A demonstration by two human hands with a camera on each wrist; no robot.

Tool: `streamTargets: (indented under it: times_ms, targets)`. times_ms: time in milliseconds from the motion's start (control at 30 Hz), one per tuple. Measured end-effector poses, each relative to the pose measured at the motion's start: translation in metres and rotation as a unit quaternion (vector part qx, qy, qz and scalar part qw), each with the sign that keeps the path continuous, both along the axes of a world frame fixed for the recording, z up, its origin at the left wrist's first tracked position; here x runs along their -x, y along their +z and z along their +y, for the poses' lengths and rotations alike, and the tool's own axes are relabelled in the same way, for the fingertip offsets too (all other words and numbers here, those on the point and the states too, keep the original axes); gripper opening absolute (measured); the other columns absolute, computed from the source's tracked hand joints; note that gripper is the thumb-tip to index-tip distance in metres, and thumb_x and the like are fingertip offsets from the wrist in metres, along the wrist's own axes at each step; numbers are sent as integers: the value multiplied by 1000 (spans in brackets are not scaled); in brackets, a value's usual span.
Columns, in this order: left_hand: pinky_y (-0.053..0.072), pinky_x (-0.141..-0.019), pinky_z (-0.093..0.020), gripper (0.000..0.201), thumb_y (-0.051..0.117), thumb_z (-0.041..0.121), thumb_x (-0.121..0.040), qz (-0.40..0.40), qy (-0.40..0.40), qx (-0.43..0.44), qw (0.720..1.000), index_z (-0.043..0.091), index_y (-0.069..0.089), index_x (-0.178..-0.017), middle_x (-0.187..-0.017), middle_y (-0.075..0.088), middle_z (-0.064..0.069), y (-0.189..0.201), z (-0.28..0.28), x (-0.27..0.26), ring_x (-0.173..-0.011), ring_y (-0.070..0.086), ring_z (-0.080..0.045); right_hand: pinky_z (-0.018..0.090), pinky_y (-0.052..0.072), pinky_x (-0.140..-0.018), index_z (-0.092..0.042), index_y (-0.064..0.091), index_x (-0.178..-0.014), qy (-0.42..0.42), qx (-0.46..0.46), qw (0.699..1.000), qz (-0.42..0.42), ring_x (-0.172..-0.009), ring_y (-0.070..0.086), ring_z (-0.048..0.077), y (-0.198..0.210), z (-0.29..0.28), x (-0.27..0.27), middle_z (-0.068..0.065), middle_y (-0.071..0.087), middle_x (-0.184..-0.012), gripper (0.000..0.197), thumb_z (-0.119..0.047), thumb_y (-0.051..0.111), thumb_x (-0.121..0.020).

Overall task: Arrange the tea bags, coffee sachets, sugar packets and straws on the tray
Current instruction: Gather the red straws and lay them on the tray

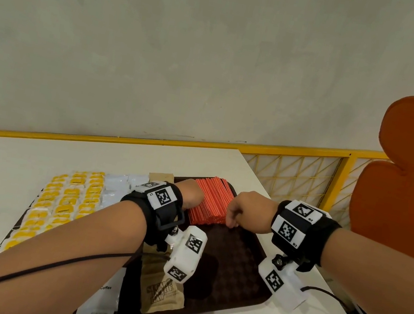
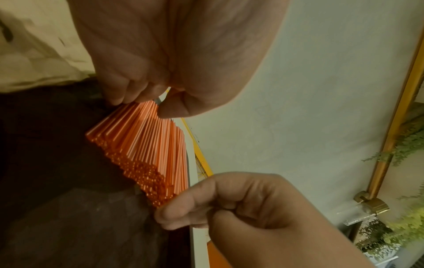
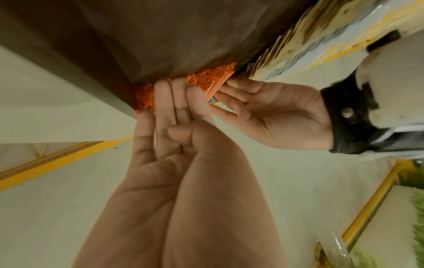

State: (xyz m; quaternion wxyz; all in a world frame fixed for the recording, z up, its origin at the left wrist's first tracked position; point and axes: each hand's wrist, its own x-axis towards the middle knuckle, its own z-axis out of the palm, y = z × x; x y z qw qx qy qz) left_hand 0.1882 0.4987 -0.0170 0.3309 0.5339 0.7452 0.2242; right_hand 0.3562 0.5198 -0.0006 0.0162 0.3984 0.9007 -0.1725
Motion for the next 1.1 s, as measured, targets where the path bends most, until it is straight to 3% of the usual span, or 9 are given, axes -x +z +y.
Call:
streamTargets:
  times_ms: [100, 233, 300, 400, 467, 600, 733, 867, 1100]
  targets:
    - [38, -58, -18, 34, 42, 5, -95, -5, 0, -2, 1000, 18, 38, -64, -69, 41, 2, 0, -1, -1, -59, 40, -8, 25, 52, -85, -7, 72, -87, -9, 15, 1000, -12, -87, 64, 12, 0, 2, -2, 3, 71, -96, 31, 7, 45, -85]
    - [37, -56, -17, 34, 41, 5, -96, -3, 0, -12, 1000, 19, 38, -64, -69, 41, 3, 1, -2, -1, -59, 39, -7, 15, 52, -60, -7, 61, -70, -136, 57, 975, 168, -66, 64, 11, 6, 24, -3, 7, 67, -74, 34, 12, 38, -86]
    - [36, -55, -16, 34, 41, 5, -96, 1, 1, -15, 1000, 19, 37, -65, -69, 40, 3, 1, -2, -1, -59, 39, -6, 22, 52, -65, -8, 61, -73, -212, 67, 947, 234, -77, 65, 18, 5, 40, -1, 11, 69, -85, 33, 11, 38, -88]
    - [35, -54, -15, 35, 41, 5, -96, -1, -3, -16, 1000, 21, 37, -65, -69, 40, 4, 1, 0, 0, -58, 38, -5, 25, 56, -78, -5, 69, -101, -239, 76, 950, 185, -99, 65, 21, 0, 48, 7, 11, 68, -112, 31, 6, 42, -91]
    - [36, -55, -16, 34, 42, 5, -95, -5, -3, -15, 1000, 21, 37, -65, -69, 40, 4, 1, 1, 0, -58, 39, -6, 16, 52, -70, -4, 69, -112, -219, 51, 963, 150, -106, 64, 22, -1, 45, 14, 8, 68, -115, 35, 6, 43, -90]
    - [35, -54, -16, 34, 40, 6, -96, 0, -2, -14, 1000, 19, 37, -65, -68, 40, 3, 1, 0, 1, -58, 38, -6, 35, 53, -90, -3, 72, -108, -210, 39, 966, 147, -100, 66, 25, -5, 46, 22, 11, 70, -111, 36, 7, 43, -89]
    - [35, -54, -17, 34, 40, 6, -96, 5, -6, -12, 1000, 19, 37, -65, -68, 40, 3, 1, -1, 2, -58, 38, -7, 39, 53, -91, -3, 73, -105, -220, 47, 964, 145, -87, 63, 21, -10, 47, 27, 5, 70, -89, 30, 2, 46, -92]
    - [36, -54, -16, 35, 40, 5, -96, -2, -6, -15, 1000, 19, 37, -64, -68, 40, 3, 2, -3, 2, -58, 38, -6, 43, 52, -93, 2, 70, -107, -220, 67, 964, 136, -103, 65, 33, -6, 48, 25, 17, 70, -107, 28, 3, 50, -89]
    - [38, -56, -18, 34, 41, 4, -95, -23, 0, -15, 1000, 18, 38, -65, -69, 41, 2, 4, -6, -1, -59, 40, -7, 26, 55, -65, 0, 65, -111, -247, 102, 954, 133, -62, 60, 13, 0, 41, 10, 13, 68, -90, 26, -1, 57, -87]
